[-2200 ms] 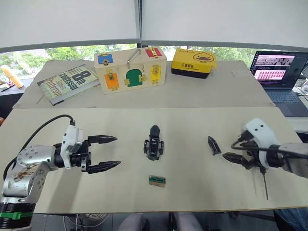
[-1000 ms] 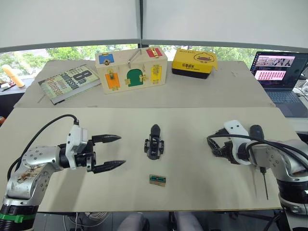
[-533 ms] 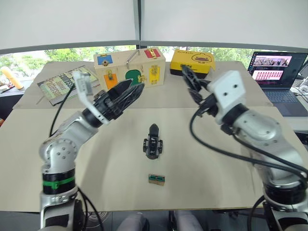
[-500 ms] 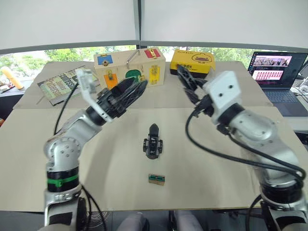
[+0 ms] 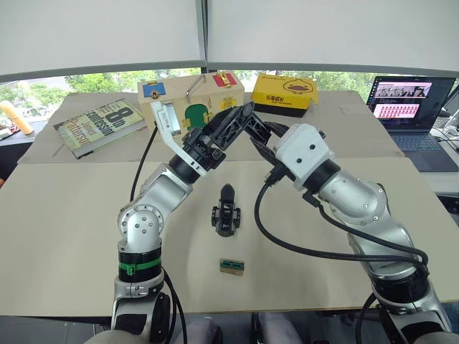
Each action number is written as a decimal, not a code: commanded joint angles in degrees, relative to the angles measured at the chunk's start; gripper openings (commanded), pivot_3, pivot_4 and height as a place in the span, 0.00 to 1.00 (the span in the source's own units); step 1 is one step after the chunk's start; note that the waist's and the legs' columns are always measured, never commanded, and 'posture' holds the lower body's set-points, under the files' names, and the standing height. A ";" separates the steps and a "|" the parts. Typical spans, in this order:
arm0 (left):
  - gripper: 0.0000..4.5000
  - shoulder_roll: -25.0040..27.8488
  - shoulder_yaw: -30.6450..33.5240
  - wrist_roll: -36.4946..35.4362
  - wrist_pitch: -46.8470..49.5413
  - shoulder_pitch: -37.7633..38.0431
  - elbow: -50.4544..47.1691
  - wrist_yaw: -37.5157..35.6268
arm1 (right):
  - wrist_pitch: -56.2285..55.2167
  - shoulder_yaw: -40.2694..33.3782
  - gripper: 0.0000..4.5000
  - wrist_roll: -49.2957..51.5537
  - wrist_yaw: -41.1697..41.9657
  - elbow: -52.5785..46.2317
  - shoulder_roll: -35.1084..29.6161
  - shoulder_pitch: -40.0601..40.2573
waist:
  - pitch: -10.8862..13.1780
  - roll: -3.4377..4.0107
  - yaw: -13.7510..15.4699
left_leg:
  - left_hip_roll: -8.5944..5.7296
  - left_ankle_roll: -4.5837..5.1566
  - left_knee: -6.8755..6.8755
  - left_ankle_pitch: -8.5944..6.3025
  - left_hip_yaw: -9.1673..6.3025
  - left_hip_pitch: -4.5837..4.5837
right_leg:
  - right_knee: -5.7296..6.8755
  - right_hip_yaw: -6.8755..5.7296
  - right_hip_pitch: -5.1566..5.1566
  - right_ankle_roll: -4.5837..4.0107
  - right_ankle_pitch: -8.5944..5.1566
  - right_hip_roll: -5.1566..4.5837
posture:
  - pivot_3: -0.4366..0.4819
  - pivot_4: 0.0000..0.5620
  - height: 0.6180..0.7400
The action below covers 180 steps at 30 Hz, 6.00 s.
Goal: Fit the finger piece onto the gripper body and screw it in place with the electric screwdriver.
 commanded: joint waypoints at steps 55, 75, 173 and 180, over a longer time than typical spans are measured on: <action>0.00 24.35 -11.94 3.46 16.88 -11.72 9.06 -42.09 | 60.71 -24.34 0.80 77.83 1.77 10.30 -2.70 -18.03 | 0.06 -0.01 -0.41 | 0.01 0.06 0.02 -0.02 -0.11 -0.66 | 0.03 -0.08 -0.53 -0.12 -0.02 -0.10 | 0.48 0.27 1.00; 0.31 25.54 -6.53 -2.63 21.79 -13.34 8.66 -42.81 | 50.09 -19.25 0.08 91.65 -4.72 10.35 -12.31 -14.36 | 0.06 -0.02 -0.52 | 0.04 0.07 0.03 -0.02 -0.12 -0.72 | 0.01 -0.08 -0.55 -0.12 -0.02 -0.09 | 0.48 0.27 1.00; 0.51 17.47 -24.31 54.92 -43.76 4.09 44.59 -56.91 | -8.91 3.93 0.08 20.27 35.14 19.50 3.75 6.29 | 0.01 0.02 0.46 | 0.00 0.26 0.78 -0.12 -0.19 -0.87 | 0.15 -0.61 -0.39 -0.01 0.12 -0.11 | 0.48 0.27 1.00; 0.51 17.60 -24.38 54.76 -43.35 4.56 43.82 -56.76 | -3.98 4.07 0.08 22.47 35.28 17.80 3.81 6.64 | -0.06 0.02 0.46 | 0.00 0.26 0.78 -0.12 -0.21 -0.85 | 0.15 -0.60 -0.37 -0.01 0.12 -0.11 | 0.48 0.27 1.00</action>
